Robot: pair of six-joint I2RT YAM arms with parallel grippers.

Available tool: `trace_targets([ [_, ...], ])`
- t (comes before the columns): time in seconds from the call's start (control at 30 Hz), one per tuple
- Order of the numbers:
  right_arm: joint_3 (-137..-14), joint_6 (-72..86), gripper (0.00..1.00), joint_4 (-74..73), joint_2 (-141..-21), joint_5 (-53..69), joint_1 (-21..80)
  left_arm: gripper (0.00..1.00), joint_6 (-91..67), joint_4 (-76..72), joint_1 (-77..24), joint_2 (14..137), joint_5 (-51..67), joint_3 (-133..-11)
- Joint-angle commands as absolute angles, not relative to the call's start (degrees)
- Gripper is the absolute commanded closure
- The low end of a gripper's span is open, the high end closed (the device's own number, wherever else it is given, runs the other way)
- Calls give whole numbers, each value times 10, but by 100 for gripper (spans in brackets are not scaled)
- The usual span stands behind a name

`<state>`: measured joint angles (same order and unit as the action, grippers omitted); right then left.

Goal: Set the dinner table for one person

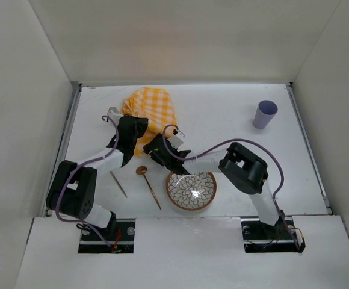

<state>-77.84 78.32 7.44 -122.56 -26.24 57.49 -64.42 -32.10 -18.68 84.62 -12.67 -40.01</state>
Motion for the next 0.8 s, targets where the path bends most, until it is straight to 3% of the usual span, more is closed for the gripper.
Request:
trace_targets([
  [0.0,-737,796,28,69,-1215,-266,596,96,-649,-341,-185,838,-127,-428],
  [0.1,-719,791,25,78,-1202,-265,596,96,-650,-340,-185,831,-128,-426],
  [0.43,-790,859,45,48,-1276,-259,602,96,-650,-339,-189,808,-134,-411],
  [0.57,-803,883,40,47,-1287,-265,602,96,-657,-345,-190,809,-134,-407],
  [0.77,-806,928,64,52,-1312,-262,594,96,-664,-350,-184,808,-128,-401],
])
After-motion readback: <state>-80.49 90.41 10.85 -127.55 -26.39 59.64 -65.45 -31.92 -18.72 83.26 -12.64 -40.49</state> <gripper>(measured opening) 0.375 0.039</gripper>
